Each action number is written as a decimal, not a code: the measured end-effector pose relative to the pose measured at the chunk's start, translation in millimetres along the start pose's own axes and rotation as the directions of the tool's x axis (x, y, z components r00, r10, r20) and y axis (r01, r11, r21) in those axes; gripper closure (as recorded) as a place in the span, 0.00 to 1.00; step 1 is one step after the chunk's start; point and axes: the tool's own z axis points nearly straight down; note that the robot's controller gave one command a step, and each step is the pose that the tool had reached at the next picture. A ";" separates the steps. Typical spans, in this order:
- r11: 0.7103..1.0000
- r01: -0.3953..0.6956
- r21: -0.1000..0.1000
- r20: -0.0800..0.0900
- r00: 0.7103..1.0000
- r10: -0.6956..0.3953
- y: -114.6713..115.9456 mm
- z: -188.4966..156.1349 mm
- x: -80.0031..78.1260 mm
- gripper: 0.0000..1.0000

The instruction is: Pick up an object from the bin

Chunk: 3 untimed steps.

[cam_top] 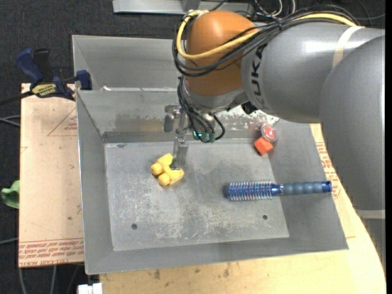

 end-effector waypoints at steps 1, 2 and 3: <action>0.991 0.137 -0.001 0.003 0.991 -0.137 -21.1 116.8 -2.6 0.00; 0.960 0.281 0.002 0.012 0.960 -0.281 -11.4 112.3 -11.5 0.00; 0.960 0.280 0.001 0.013 0.960 -0.280 -11.0 110.1 -12.5 1.00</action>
Offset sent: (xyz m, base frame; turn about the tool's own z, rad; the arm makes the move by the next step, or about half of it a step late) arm 0.0021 -0.0217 -0.1159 -0.1389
